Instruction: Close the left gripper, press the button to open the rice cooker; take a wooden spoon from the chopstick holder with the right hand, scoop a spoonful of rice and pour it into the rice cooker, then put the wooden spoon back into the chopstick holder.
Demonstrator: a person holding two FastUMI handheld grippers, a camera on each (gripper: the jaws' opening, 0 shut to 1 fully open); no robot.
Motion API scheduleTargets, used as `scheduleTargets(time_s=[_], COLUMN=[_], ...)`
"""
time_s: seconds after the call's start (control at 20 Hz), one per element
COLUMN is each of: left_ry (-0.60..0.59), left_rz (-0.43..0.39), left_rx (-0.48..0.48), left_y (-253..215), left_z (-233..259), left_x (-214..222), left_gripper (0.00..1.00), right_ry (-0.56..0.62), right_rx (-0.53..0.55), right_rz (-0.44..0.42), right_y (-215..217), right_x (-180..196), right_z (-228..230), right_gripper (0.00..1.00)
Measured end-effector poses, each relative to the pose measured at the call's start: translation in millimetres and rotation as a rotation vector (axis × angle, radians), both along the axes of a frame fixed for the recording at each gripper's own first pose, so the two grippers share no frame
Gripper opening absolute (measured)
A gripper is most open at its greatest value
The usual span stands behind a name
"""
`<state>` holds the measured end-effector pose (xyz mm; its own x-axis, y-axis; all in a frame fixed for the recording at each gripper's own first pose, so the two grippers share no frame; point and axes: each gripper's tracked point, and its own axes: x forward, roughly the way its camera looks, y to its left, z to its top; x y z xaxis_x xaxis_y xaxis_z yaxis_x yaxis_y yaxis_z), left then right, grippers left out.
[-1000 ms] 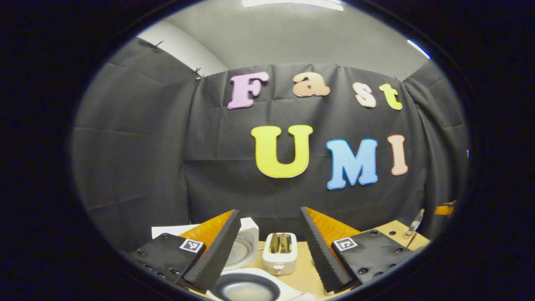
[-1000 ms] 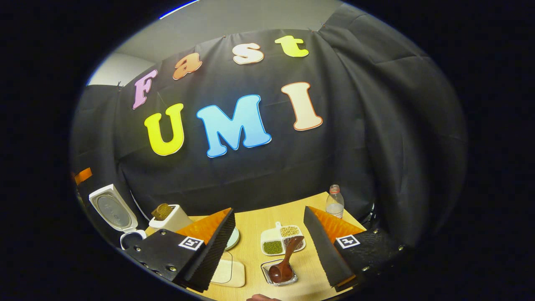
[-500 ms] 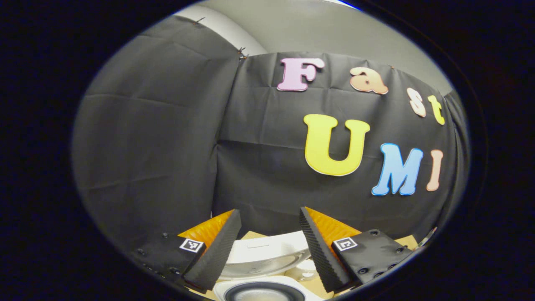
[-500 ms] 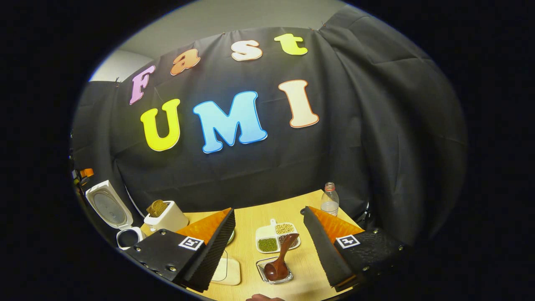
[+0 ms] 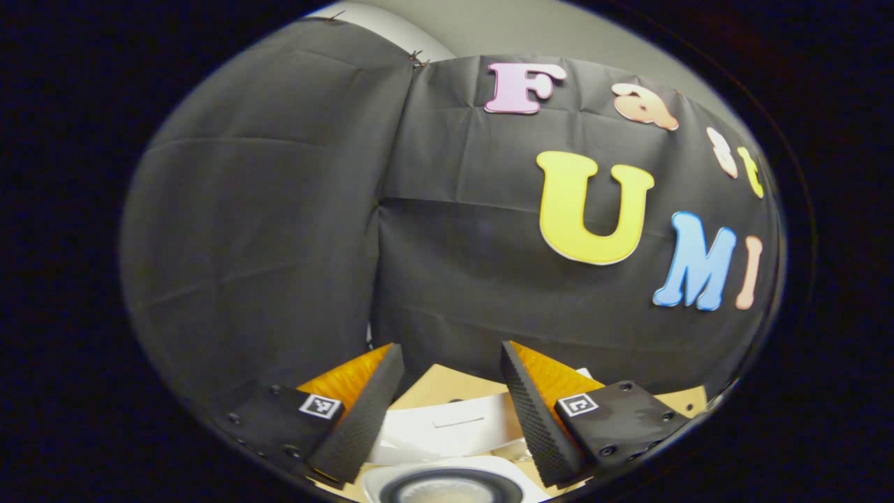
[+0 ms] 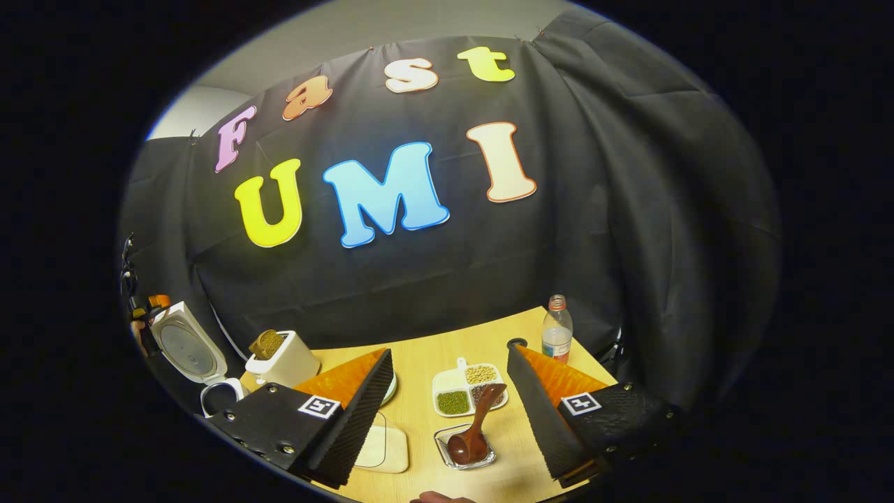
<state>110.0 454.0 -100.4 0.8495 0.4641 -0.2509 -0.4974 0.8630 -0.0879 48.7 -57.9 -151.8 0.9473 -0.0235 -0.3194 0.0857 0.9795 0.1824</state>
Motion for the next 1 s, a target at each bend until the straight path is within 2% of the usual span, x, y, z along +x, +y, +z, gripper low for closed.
scheduleTargets(time_s=[0.05,0.3,0.4,0.5,0.7,0.75,0.8,0.85,0.9,0.95,1.0], left_ry=[0.012,0.011,-0.009,-0.025,-0.035,-0.031,-0.027,-0.027,-0.026,-0.022,-0.018], left_rz=[0.010,-0.005,0.000,0.005,0.019,0.023,0.026,0.030,0.030,0.030,0.030], left_rx=[0.017,0.044,0.067,0.076,0.095,0.105,0.112,0.107,0.104,0.101,0.101], left_y=[-1,-35,-51,-67,-95,-103,-108,-114,-121,-126,-131], left_z=[-4,-5,-8,-15,-35,-40,-45,-49,-53,-61,-67], left_x=[-2,-26,-42,-59,-85,-90,-94,-99,-99,-104,-108], left_gripper=[0.94,0.99,0.92,0.95,0.95,0.92,0.95,0.92,0.99,0.95,0.99], right_ry=[0.003,0.002,0.006,0.013,0.018,0.020,0.024,0.027,0.031,0.034,0.035], right_rx=[0.001,0.035,0.028,0.025,0.012,0.010,0.011,0.010,0.008,0.005,0.001], right_rz=[0.006,0.008,0.013,0.023,0.046,0.052,0.059,0.065,0.071,0.078,0.082], right_y=[0,2,1,3,9,10,12,14,15,17,17], right_x=[0,0,-1,-2,-5,-5,-6,-8,-9,-11,-12], right_z=[-1,-2,-5,-8,-8,-9,-9,-10,-11,-12,-11], right_gripper=[1.00,0.99,0.99,0.99,0.99,0.99,0.99,0.99,0.99,0.99,0.99])
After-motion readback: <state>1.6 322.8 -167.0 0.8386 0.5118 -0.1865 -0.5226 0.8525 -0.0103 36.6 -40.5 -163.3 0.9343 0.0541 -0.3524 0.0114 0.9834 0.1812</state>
